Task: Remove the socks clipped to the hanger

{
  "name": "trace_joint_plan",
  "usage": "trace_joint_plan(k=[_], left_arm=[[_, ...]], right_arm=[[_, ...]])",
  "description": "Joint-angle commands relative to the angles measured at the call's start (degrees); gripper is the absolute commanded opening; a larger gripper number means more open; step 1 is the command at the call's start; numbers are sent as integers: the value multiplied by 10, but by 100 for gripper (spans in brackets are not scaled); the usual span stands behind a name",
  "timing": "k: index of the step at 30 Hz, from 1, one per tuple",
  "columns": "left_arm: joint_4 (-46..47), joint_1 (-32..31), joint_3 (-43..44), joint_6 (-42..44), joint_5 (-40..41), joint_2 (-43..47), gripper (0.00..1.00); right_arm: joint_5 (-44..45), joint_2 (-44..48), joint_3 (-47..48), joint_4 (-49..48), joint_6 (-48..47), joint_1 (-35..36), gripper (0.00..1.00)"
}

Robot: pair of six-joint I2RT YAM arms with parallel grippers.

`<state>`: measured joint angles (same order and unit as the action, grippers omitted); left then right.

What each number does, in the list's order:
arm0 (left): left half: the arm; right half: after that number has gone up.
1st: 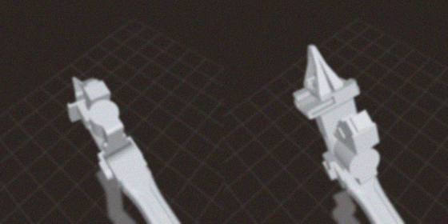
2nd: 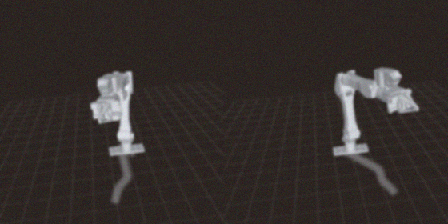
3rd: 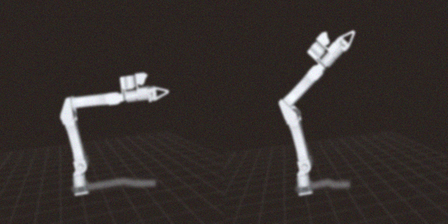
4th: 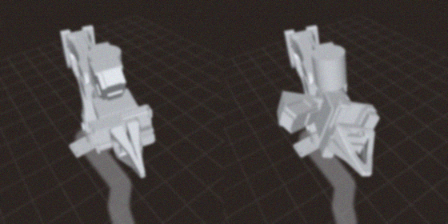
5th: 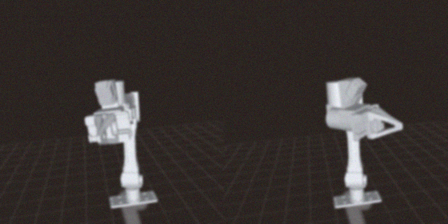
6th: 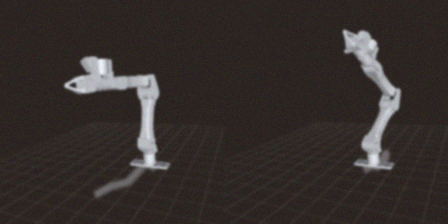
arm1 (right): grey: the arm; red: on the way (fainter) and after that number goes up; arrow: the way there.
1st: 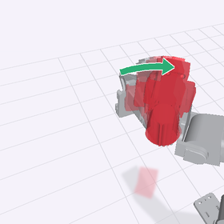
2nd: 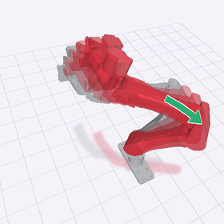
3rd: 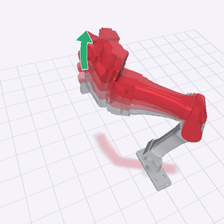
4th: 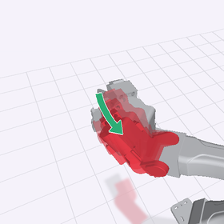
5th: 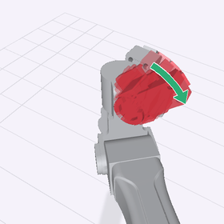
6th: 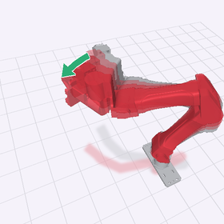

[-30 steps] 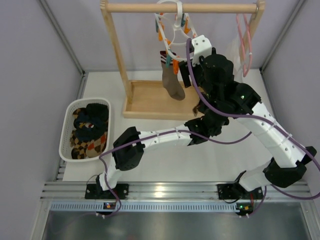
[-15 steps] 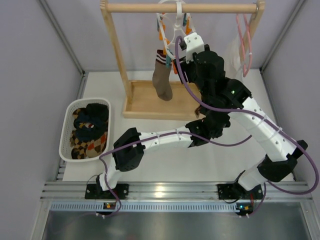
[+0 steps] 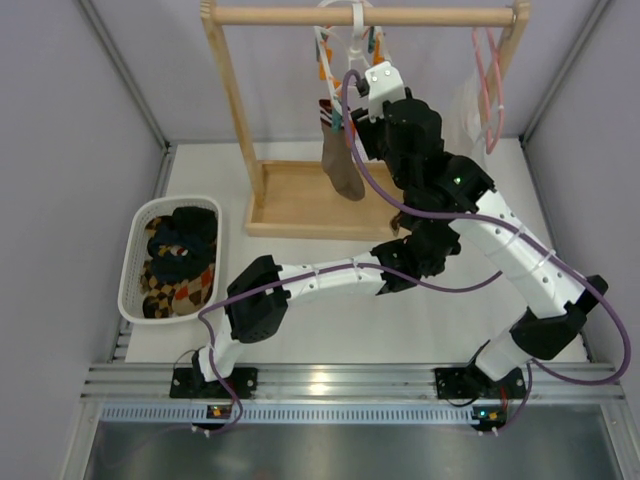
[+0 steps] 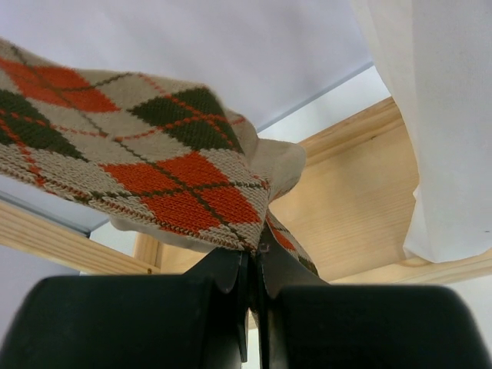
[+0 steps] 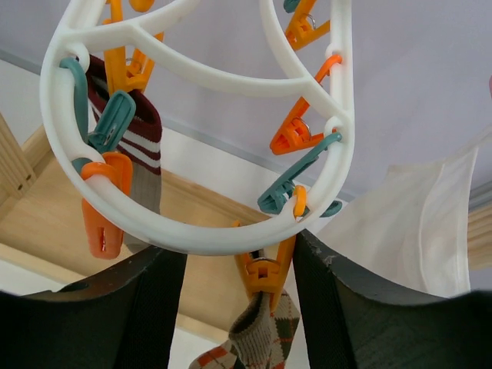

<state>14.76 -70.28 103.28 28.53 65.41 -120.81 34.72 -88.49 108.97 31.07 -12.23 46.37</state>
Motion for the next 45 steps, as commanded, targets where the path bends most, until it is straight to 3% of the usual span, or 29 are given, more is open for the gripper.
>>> trace_joint_plan(k=[1, 3, 4, 6, 11, 17, 19, 20, 22, 23, 25, 28, 30, 35, 37, 45], left_arm=[[8, -4, -3, -13, 2, 16, 0], [7, -3, -6, -14, 2, 16, 0], [8, -4, -7, -15, 2, 16, 0], [8, -3, -12, -19, 1, 20, 0], [7, -2, -33, -32, 7, 30, 0], [6, 4, -132, -101, 8, 87, 0], [5, 6, -174, -114, 18, 115, 0], [4, 6, -192, -131, 24, 127, 0], [-14, 6, -249, -160, 24, 176, 0], [-31, 8, -266, -207, 17, 193, 0], [-91, 15, -298, -257, -21, 230, 0], [-176, 30, -346, -361, -46, 301, 0], [-213, 40, -388, -403, -60, 333, 0], [-367, 115, -454, -580, -166, 475, 0], [-386, 183, -474, -613, -193, 517, 0], [-417, 454, -500, -622, -324, 668, 0]], right_arm=[[25, -7, 34, -44, -14, -3, 52], [31, -13, 37, -39, -17, -3, 40], [32, -13, 36, -38, -17, -4, 29], [31, -10, 33, -39, -11, -2, 22], [13, 4, 21, -36, 4, -3, 22], [5, 24, 6, -51, 12, -5, 16], [-3, 30, 1, -48, 14, -4, 26], [-6, 35, -1, -46, 19, -4, 39], [-23, 45, -18, -44, 26, -4, 46], [-30, 63, -27, -44, 37, -4, 57], [-56, 86, -66, -33, 51, -4, 66], [-100, 148, -145, -30, 96, -4, 90], [-126, 211, -216, -37, 113, -5, 98], [-139, 372, -373, -64, 187, -5, 99], [-151, 434, -409, -68, 208, -5, 99], [-161, 531, -509, -66, 240, -4, 100]])
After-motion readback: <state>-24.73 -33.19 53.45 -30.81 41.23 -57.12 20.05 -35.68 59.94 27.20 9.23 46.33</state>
